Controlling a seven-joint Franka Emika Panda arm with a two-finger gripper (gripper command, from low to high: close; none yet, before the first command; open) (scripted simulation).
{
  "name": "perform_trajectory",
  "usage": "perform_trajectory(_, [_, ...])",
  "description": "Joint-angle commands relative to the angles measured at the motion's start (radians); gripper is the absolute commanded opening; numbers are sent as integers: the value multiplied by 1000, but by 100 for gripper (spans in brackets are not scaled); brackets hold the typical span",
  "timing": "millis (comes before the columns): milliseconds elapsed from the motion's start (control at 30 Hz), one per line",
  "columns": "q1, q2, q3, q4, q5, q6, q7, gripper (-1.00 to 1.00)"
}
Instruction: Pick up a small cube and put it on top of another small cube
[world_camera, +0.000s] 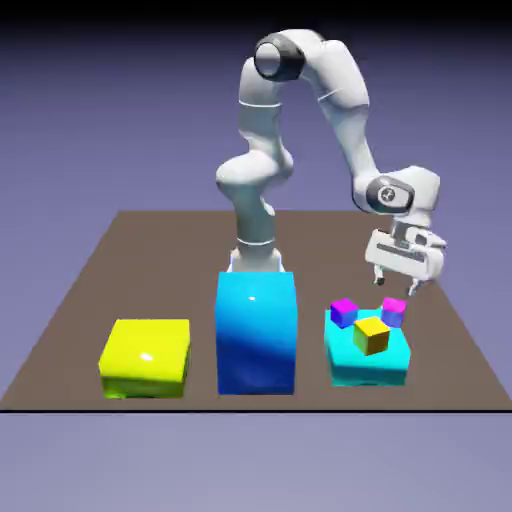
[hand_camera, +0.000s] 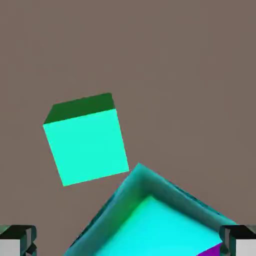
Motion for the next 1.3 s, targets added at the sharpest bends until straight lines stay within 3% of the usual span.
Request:
perform_trajectory(0, [-6,28,-17,1,13,23,19,0])
perform_trajectory(233, [6,218,-108,51,-177,141,165,0])
perform_trajectory(267, [6,218,-108,51,-177,142,165,-100])
perform_trajectory(533, [-6,28,-17,1,13,23,19,-100])
perform_trajectory(800, [-236,35,72,275,207,-134,20,-100])
perform_trajectory(1133, [-444,-94,34,306,250,-289,-391,-100])
perform_trajectory(1267, [-464,-30,11,288,198,-210,-356,-100])
